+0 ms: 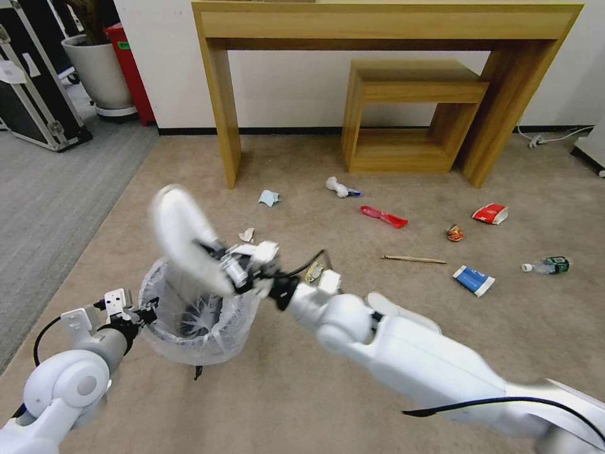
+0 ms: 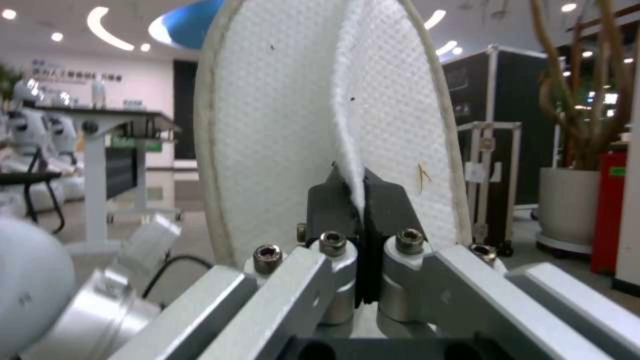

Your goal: Pick up the trash bin and place the garbage on the floor into it.

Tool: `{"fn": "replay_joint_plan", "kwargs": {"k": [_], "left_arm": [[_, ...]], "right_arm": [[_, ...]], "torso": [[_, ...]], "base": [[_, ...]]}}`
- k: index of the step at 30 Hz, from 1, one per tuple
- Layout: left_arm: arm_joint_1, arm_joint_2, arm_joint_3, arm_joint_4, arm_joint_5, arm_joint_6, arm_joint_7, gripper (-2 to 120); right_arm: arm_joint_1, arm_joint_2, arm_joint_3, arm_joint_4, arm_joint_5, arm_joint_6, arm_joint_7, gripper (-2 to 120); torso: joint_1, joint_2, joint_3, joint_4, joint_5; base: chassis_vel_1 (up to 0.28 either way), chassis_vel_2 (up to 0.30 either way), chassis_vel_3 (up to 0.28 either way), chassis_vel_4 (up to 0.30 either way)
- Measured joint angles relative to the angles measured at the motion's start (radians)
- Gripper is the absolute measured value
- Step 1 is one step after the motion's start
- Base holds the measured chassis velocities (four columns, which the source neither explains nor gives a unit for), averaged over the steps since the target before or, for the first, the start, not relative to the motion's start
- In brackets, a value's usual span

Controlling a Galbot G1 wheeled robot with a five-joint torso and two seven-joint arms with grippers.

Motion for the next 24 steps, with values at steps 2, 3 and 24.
{"fn": "replay_joint_plan", "kwargs": {"k": [2, 3, 24], "left_arm": [[0.001, -0.001, 0.001, 0.001, 0.0, 0.0, 0.0, 0], [0.001, -0.001, 0.001, 0.001, 0.0, 0.0, 0.0, 0], [-0.001, -0.004, 0.002, 0.005, -0.003, -0.003, 0.002, 0]], "right_arm": [[0.015, 0.042, -0.03, -0.068, -0.031, 0.024, -0.006, 0], [0.015, 0.042, -0.03, -0.068, -0.031, 0.024, -0.006, 0], [0.059, 0.197, -0.125, -0.37, -0.166, 0.166, 0.006, 0]], "torso": [[0.0, 0.0, 0.0, 0.0, 0.0], [0.0, 0.0, 0.0, 0.0, 0.0], [0.0, 0.0, 0.0, -0.0001, 0.0001]], "base": [[0.0, 0.0, 0.0, 0.0], [0.0, 0.0, 0.0, 0.0], [0.0, 0.0, 0.0, 0.0]]}}
